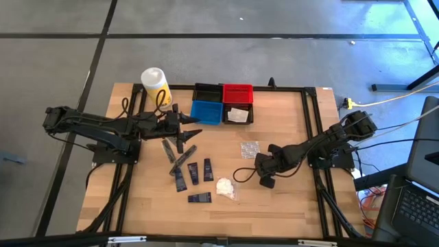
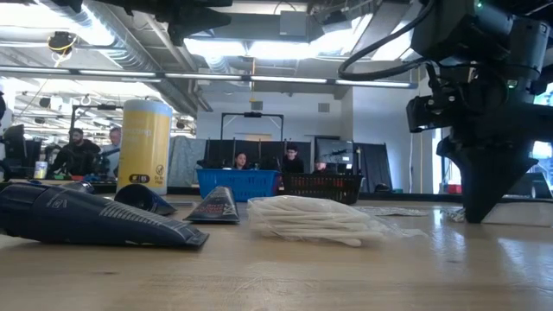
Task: Pick & Place Travel size toiletries
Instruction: Put the right bandage into the bottom black bin
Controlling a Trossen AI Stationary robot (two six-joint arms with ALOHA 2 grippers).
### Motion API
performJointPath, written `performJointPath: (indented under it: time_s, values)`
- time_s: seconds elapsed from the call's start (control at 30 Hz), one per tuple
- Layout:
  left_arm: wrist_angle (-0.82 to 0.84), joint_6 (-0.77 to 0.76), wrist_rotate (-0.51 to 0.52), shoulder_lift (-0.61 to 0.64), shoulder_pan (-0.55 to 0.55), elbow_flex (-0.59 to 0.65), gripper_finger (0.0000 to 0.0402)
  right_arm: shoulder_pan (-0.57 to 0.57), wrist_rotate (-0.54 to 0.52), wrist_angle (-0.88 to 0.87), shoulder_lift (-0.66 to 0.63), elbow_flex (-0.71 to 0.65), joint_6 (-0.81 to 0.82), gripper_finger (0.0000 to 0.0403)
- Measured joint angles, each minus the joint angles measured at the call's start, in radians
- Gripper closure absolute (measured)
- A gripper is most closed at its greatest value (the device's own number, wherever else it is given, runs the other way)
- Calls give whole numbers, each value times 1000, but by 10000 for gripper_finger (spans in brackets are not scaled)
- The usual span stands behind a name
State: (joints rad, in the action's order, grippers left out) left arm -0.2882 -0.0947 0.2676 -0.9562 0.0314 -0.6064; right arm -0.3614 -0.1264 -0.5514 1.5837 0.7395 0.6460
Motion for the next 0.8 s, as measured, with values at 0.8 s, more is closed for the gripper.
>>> performJointPath:
  time_s: [0.8]
  values:
    - [0, -50, 0, 0, 0, 0, 206, 0, 33, -12, -2, 0, 0, 324]
